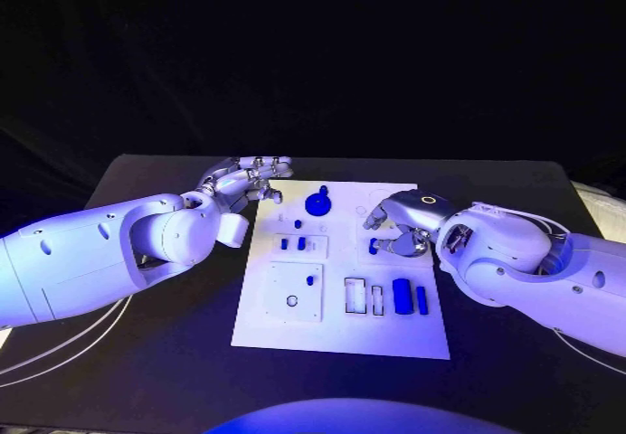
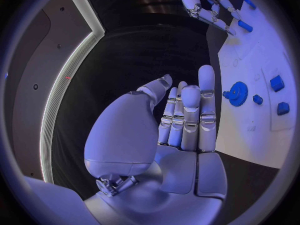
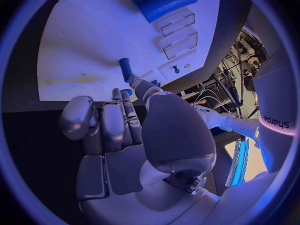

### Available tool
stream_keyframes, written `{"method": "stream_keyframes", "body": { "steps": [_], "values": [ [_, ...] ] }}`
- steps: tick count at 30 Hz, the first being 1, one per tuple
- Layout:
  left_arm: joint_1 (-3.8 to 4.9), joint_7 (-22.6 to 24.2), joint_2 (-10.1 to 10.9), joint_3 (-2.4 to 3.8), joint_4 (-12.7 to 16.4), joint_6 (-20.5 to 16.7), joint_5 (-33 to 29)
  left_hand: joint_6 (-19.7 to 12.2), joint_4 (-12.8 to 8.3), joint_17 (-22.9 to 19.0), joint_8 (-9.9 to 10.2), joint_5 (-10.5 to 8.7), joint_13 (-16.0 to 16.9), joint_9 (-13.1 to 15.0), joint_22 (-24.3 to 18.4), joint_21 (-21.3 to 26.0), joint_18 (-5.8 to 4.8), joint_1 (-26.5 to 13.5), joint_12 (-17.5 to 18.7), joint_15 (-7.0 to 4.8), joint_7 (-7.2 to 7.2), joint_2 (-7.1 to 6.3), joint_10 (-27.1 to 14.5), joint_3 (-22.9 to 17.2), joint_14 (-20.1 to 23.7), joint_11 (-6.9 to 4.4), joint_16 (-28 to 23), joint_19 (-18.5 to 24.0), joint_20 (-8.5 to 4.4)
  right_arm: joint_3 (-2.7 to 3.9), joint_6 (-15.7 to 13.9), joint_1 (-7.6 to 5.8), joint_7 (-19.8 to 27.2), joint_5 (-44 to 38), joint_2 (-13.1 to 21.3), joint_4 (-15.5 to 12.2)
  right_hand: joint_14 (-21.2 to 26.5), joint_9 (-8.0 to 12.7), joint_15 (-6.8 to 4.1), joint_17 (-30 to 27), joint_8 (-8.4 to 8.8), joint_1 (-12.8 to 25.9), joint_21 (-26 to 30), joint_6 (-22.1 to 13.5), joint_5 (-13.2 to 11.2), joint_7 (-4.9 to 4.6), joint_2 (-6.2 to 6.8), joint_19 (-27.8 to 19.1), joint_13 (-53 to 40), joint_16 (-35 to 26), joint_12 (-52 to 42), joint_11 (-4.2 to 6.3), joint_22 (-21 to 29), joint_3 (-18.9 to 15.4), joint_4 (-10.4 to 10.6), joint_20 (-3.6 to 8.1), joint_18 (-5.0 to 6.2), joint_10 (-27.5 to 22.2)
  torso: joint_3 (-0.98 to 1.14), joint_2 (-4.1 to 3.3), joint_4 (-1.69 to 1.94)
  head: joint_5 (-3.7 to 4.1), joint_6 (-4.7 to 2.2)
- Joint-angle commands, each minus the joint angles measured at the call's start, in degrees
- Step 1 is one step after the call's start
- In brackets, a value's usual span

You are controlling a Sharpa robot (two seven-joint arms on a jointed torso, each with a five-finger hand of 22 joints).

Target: Assemble the parts on the task board

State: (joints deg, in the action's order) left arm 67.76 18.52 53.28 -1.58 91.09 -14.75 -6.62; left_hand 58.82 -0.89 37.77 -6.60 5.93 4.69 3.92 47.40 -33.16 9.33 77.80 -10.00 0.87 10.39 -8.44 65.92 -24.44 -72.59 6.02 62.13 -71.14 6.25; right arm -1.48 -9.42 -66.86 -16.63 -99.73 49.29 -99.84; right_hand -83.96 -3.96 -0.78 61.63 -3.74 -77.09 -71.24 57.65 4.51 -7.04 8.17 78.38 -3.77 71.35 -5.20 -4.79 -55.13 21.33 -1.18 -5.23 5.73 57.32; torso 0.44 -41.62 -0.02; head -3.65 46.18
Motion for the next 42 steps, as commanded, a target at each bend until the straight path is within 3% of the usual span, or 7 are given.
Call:
{"method": "stream_keyframes", "body": {
  "steps": [1, 11, 17, 24, 33, 38, 42],
  "values": [
    [-0.02, -0.1, 0.0, 0.03, 0.0, 1.4, 0.1, -0.5, 0.0, -0.1, 0.3, -0.01, 0.0, -0.1, -0.1, 0.2, 1.07, 0.4, -0.3, 0.08, 0.04, 0.26, -0.4, 0.4, 0.5, -0.04, -0.4, 0.1, 0.23, -0.08, 3.9, 0.16, -0.2, -1.1, -0.1, 0.2, -1.6, -0.1, 0.5, -0.1, -0.14, -0.7, 0.4, 0.7, -0.2, -0.2, -0.24, 0.0, -0.1, 0.0, -0.7, -0.05, 0.1, -0.2, 0.1, -0.31, 0.6, 1.2, -0.02, -0.01, -0.02, -0.03, 0.11],
    [-0.02, -0.3, 0.0, 0.03, -0.1, 1.5, 0.1, -0.5, 0.0, -0.1, 0.3, -0.01, 0.0, -0.1, -0.1, 0.2, 1.07, 0.4, -0.3, 0.09, 0.05, 0.26, -0.4, 0.4, 0.5, -0.03, -0.4, 0.2, 0.24, -0.11, 6.0, 0.22, -0.2, -1.0, -0.2, 0.1, -1.6, -0.3, 0.56, -0.2, -0.55, -0.6, 0.4, 3.5, -0.1, -0.65, -0.82, 0.1, 0.1, 0.1, -2.0, 0.0, 0.0, 0.6, 0.7, -0.53, 0.64, 4.9, 0.01, 0.0, -0.05, -0.12, 0.33],
    [-0.03, -0.3, 0.0, 0.03, -0.3, 1.4, 0.1, -0.5, 0.0, -0.1, 0.3, -0.01, 0.0, -0.1, -0.1, 0.2, 1.07, 0.4, -0.3, 0.09, 0.05, 0.26, -0.4, 0.4, 0.5, -0.03, -0.4, 0.2, 0.24, -0.11, 5.4, 0.25, 0.0, -0.9, -0.2, -0.1, -1.6, -0.4, 0.44, -0.2, -0.61, -0.7, 0.3, 4.6, 0.2, -0.69, -1.21, 0.2, 0.1, 0.2, -2.2, 0.12, 0.0, 1.6, 0.8, -0.44, 0.65, 6.4, 0.02, 0.01, -0.06, -0.14, 0.34],
    [-0.04, -0.3, -0.1, 0.03, -0.3, 1.4, 0.1, -0.5, 0.0, -0.1, 0.2, -0.02, 0.0, -0.1, -0.1, 0.3, 1.06, 0.3, -0.4, 0.11, 0.07, 0.37, -0.5, 0.5, 0.5, 0.0, -0.4, 0.2, 0.27, -0.12, 3.9, 0.27, 0.4, -0.6, -0.8, 0.2, -1.7, -0.6, 0.06, 0.2, -0.85, -0.8, 0.1, 6.4, -0.2, -0.41, -2.6, 0.4, 0.1, 0.6, -2.1, 0.54, -0.3, 3.5, 1.3, -0.12, 0.6, 8.6, 0.01, -0.02, -0.06, -0.01, 0.41],
    [-0.04, -0.4, -0.1, 0.03, -0.4, 1.5, 0.1, -0.5, 0.0, -0.1, 0.2, -0.02, 0.0, -0.1, -0.1, 0.3, 1.06, 0.3, -0.4, 0.11, 0.07, 0.37, -0.5, 0.5, 0.5, 0.0, -0.4, 0.2, 0.27, -0.13, 3.7, 0.4, 0.0, -0.5, -1.5, 1.2, -1.7, -0.8, -0.16, 0.3, -1.12, -0.6, 0.0, 7.7, -0.6, -0.22, -3.03, 0.5, 0.0, 0.8, -2.1, 0.85, -0.5, 4.2, 1.5, 0.09, 0.58, 9.9, -0.02, -0.02, 0.02, -0.02, 0.59],
    [-0.04, -0.5, 0.0, 0.02, -0.4, 1.4, 0.1, -0.5, 0.0, -0.1, 0.2, -0.02, 0.0, -0.1, -0.1, 0.3, 1.06, 0.3, -0.4, 0.11, 0.07, 0.37, -0.5, 0.5, 0.5, 0.0, -0.4, 0.2, 0.27, -0.13, 1.6, 0.47, -0.5, -1.3, -1.5, 1.2, -1.9, -1.2, -0.7, 1.1, -1.86, -1.6, -0.5, 9.5, -1.5, 0.26, -4.52, 0.9, -0.2, 1.4, -2.3, 1.51, -1.2, 5.6, 1.1, 0.57, 0.46, 12.2, -0.03, 0.02, 0.0, -0.06, 0.64],
    [-0.05, -0.5, 0.0, 0.02, -0.5, 1.4, 0.1, -0.5, 0.0, -0.1, 0.2, -0.02, 0.0, -0.1, -0.1, 0.3, 1.06, 0.3, -0.4, 0.11, 0.07, 0.37, -0.5, 0.5, 0.5, 0.0, -0.4, 0.2, 0.27, -0.03, -1.3, 0.42, -0.5, -0.7, -0.3, -0.6, -1.9, -1.3, -0.8, 1.3, -1.9, -1.8, -0.6, 9.7, -1.5, 0.25, -4.77, 1.0, -0.2, 1.6, -2.1, 1.61, -1.4, 6.0, 0.9, 0.73, 0.42, 12.7, -0.03, 0.08, -0.01, -0.16, 0.69]
  ]
}}
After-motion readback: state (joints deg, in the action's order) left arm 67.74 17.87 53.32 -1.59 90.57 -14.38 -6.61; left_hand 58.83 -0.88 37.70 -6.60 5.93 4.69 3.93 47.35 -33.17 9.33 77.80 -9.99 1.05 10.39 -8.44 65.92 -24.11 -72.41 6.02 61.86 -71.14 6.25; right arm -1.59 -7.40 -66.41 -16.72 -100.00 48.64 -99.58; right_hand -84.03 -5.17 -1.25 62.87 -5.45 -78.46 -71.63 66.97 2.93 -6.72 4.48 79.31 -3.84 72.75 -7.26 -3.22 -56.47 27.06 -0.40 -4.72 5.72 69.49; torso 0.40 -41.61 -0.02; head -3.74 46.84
